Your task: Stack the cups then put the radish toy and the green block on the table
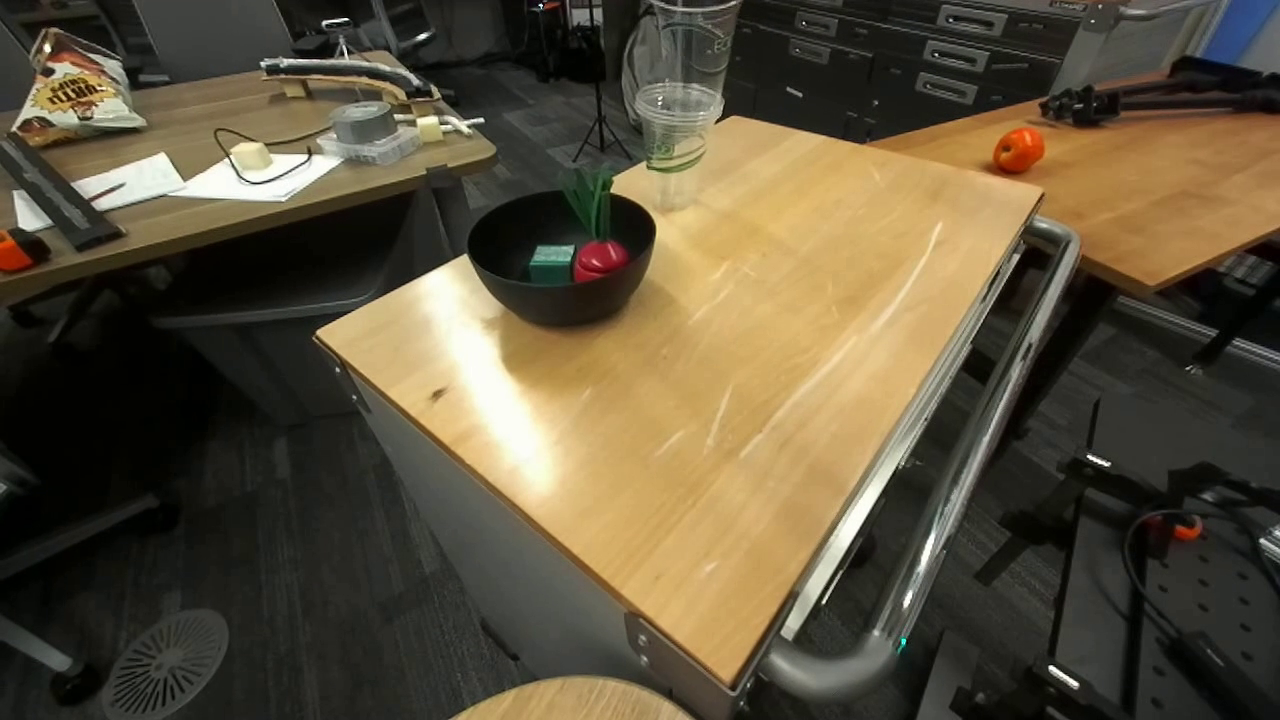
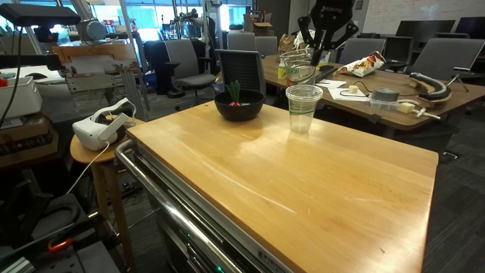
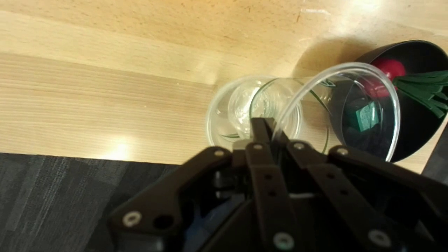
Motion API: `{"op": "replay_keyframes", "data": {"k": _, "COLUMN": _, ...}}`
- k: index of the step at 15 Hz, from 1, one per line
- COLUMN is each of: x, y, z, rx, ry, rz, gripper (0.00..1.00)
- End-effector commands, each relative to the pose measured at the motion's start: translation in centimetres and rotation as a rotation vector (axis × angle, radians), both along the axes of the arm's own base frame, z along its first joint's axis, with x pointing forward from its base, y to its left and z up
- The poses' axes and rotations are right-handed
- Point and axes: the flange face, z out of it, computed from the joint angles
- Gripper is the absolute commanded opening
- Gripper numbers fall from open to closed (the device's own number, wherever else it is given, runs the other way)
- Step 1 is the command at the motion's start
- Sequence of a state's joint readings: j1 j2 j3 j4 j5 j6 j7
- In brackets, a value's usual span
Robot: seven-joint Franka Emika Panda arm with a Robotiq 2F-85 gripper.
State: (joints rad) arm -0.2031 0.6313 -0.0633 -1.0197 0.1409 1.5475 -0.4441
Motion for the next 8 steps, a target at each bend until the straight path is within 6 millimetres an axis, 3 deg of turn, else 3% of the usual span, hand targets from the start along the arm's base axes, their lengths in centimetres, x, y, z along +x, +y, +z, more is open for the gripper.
{"op": "replay_keyframes", "data": {"k": 1, "x": 1.1, "y": 1.0, "z": 0.3, "rx": -0.009, "ry": 0.003, "rz": 0.020, "gripper": 0.01}}
{"op": "replay_keyframes", "data": {"k": 2, "x": 1.3, "y": 1.1, "z": 0.1, "rx": -0.010, "ry": 0.007, "rz": 0.021, "gripper": 0.05}}
{"op": "replay_keyframes", "data": {"k": 3, "x": 1.4, "y": 1.2, "z": 0.0, "rx": -0.010, "ry": 0.010, "rz": 0.022, "gripper": 0.30}}
{"op": "replay_keyframes", "data": {"k": 4, "x": 1.4, "y": 1.2, "z": 0.0, "rx": -0.007, "ry": 0.010, "rz": 0.028, "gripper": 0.30}}
{"op": "replay_keyframes", "data": {"k": 6, "x": 1.2, "y": 1.0, "z": 0.8, "rx": 0.000, "ry": -0.001, "rz": 0.036, "gripper": 0.44}}
{"op": "replay_keyframes", "data": {"k": 8, "x": 0.5, "y": 0.7, "z": 2.9, "rx": 0.010, "ry": -0.035, "rz": 0.041, "gripper": 0.60}}
